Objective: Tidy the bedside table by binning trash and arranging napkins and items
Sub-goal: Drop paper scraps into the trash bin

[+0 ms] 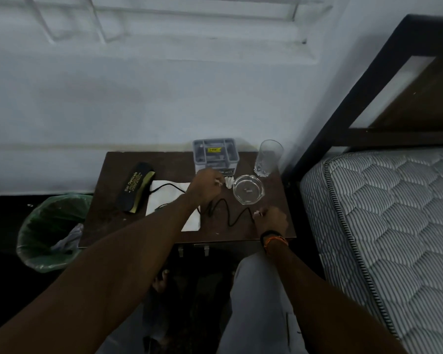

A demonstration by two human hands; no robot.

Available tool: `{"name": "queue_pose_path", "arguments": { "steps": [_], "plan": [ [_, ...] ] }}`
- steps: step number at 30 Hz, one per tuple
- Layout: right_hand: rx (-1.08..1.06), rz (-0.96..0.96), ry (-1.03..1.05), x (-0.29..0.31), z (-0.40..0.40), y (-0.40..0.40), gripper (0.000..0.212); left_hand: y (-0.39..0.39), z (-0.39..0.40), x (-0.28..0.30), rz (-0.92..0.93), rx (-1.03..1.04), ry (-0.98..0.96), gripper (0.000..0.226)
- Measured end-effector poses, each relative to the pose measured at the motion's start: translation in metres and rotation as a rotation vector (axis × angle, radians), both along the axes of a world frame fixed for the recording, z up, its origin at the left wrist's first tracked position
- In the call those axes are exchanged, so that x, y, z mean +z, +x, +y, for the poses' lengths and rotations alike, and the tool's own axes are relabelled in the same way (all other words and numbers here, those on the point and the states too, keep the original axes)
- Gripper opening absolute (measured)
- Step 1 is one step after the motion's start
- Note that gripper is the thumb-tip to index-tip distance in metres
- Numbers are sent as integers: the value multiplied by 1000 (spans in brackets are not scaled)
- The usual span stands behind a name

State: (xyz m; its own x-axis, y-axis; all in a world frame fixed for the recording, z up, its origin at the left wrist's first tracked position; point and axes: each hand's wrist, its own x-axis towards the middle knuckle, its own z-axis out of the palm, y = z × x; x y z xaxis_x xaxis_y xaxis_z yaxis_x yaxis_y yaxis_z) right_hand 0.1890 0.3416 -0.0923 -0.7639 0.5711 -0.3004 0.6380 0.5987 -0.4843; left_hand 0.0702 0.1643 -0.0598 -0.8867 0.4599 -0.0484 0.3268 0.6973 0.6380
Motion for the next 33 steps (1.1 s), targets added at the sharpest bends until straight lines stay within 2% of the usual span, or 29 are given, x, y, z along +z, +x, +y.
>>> {"name": "queue_pose_path", "arguments": {
  "steps": [4,6,9,12,17,24,31,33],
  "plan": [
    [79,-42,45,-4,2,-6,35,-14,16,-8,-35,-150,-68,41],
    [120,-46,77,-6,2,-9,30,-17,22,-13,-55,-188,-101,39],
    [170,-23,123,-9,1,-13,20,-20,30,-20,10,-247,-126,40],
    [222,-24,167,-11,1,-15,19,-22,33,-25,32,-287,-196,33],
    [201,-15,126,-14,3,-16,18,-26,39,-29,-42,-221,-301,26],
    [-39,166,74,-2,1,-10,13,-25,27,-20,-127,-85,-174,19],
    [-55,311,32,35,-12,-15,14,-10,0,10,-44,25,-119,28],
    [-26,362,23,48,-22,-18,12,-4,-10,23,-18,77,-73,21]
  ]
}}
